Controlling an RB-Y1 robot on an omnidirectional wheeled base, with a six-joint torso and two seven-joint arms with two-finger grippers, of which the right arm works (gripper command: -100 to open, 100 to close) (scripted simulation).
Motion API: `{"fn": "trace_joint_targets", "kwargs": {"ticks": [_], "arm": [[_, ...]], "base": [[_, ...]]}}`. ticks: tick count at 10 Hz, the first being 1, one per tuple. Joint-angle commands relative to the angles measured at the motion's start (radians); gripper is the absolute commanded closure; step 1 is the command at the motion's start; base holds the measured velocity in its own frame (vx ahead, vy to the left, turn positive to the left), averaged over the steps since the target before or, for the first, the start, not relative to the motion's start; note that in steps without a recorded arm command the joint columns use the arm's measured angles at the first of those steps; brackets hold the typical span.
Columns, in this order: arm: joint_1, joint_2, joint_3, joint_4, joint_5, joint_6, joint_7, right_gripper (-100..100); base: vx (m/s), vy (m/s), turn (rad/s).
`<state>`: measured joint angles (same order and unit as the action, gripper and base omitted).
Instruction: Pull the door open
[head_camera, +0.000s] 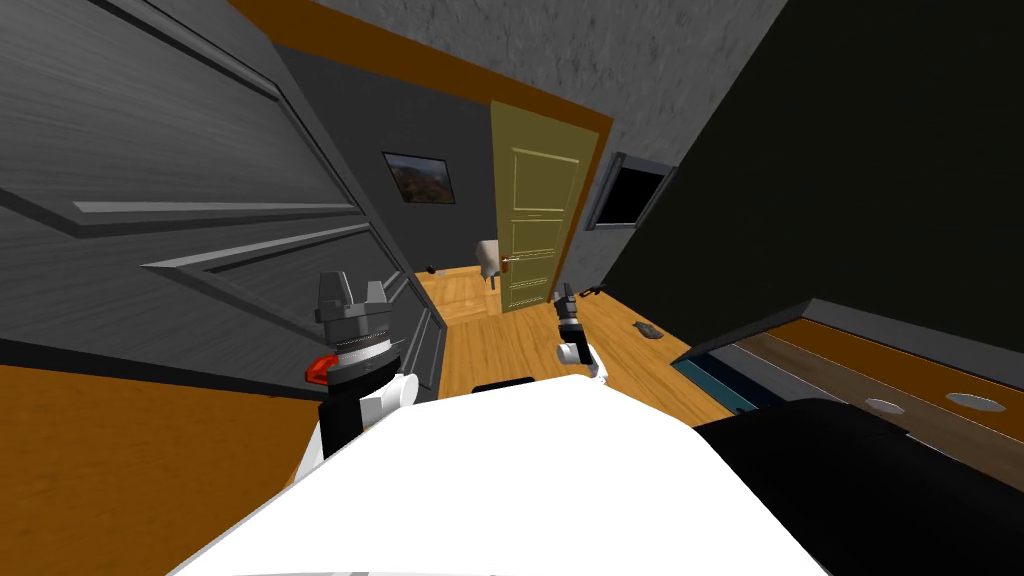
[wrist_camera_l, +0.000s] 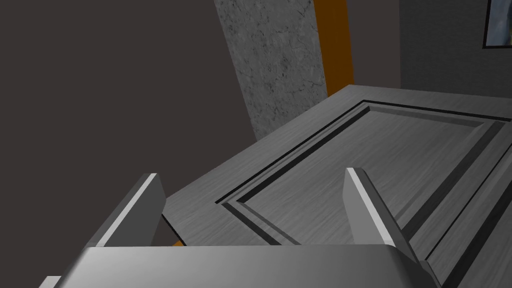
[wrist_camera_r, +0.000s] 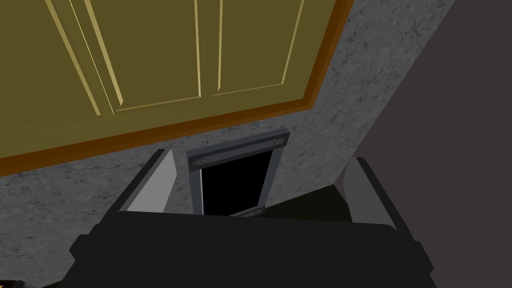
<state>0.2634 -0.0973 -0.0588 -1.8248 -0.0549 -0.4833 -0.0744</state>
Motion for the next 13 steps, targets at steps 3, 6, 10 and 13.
{"fn": "trace_joint_targets", "kwargs": {"ticks": [3,6,10,13], "arm": [[-0.064,-0.023,-0.017,0.116,-0.006,-0.005,-0.001,-100],[-0.105,-0.037,-0.029,0.194,-0.011,-0.008,-0.003,-100],[-0.165,-0.059,-0.046,0.305,-0.017,-0.012,-0.005,-100],[-0.207,-0.074,-0.058,0.381,-0.021,-0.015,-0.007,-100]], "base": [[0.08,-0.022,0.138],[0.075,-0.018,0.092],[0.078,-0.025,0.116],[0.071,-0.02,0.101]]}}
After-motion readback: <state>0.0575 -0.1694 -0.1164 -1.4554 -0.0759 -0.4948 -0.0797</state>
